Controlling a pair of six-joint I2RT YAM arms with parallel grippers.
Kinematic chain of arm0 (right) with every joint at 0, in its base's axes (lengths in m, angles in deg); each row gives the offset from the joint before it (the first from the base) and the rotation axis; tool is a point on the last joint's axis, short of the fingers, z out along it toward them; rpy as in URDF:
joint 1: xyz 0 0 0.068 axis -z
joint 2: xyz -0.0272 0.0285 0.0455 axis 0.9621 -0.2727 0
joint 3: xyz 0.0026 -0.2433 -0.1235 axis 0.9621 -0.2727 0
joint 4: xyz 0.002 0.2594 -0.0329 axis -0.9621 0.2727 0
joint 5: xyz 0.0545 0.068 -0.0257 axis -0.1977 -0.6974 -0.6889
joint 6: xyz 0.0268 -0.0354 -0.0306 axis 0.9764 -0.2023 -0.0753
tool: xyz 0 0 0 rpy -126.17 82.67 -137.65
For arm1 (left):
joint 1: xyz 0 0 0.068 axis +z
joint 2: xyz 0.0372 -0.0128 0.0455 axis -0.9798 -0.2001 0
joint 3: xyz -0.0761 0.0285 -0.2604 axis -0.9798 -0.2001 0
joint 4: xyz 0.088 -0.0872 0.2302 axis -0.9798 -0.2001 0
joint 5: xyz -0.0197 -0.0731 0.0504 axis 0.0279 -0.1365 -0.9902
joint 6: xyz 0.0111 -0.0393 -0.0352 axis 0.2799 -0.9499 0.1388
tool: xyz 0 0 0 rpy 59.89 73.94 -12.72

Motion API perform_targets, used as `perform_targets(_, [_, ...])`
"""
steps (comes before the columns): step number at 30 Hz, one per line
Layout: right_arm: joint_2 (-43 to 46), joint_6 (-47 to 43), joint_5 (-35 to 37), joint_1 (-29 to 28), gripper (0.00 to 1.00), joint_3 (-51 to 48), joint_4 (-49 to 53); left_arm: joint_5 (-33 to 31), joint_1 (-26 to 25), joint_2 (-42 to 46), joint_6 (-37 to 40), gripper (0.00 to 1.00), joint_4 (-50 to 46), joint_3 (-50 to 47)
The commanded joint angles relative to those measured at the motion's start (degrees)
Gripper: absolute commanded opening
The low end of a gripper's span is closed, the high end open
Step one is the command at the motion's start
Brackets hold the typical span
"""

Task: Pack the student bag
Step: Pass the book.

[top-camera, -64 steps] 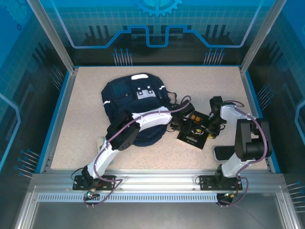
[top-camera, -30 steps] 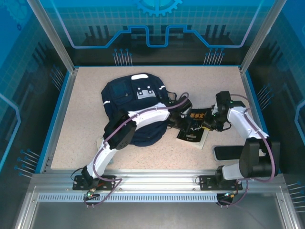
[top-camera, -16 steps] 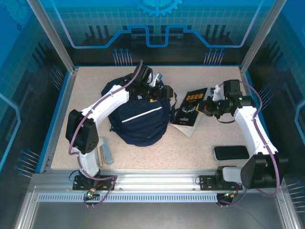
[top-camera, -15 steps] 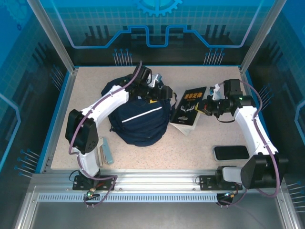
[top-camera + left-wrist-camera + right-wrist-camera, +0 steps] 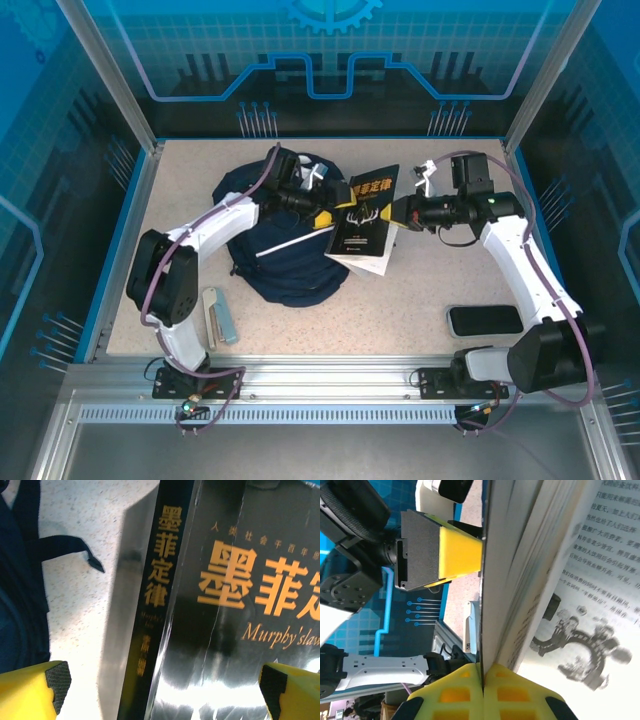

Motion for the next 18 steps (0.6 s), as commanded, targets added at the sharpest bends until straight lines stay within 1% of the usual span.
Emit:
perform_targets(1, [-0.2,0.7,-5.1,-0.6,0.0,2.9,-4.5,5.1,1.0,2.4,-6.8,0.99,9.3,-2.7])
perform_targets(6, [-0.8,2.0,-6.4,-0.6,0.0,2.8,-6.2,6.4,1.0,2.0,-7.8,0.99,10.0,-3.0])
perform_targets(9, [-0.9,2.7,-7.4,-0.7,0.0,2.5,-7.4,8.2,0.8,1.2,-8.5,0.99,10.9,-3.1])
perform_targets(14, [-1.1,3.4,-8.0,-0.7,0.0,2.1,-8.2,11.3,0.7,1.3,-12.4,0.99,17.4,-4.0])
perform_targets(18, [-1.5,3.2,-6.9,-0.8,0.0,1.9,-7.5,12.2,0.7,2.1,-13.2,0.99,18.9,-4.0])
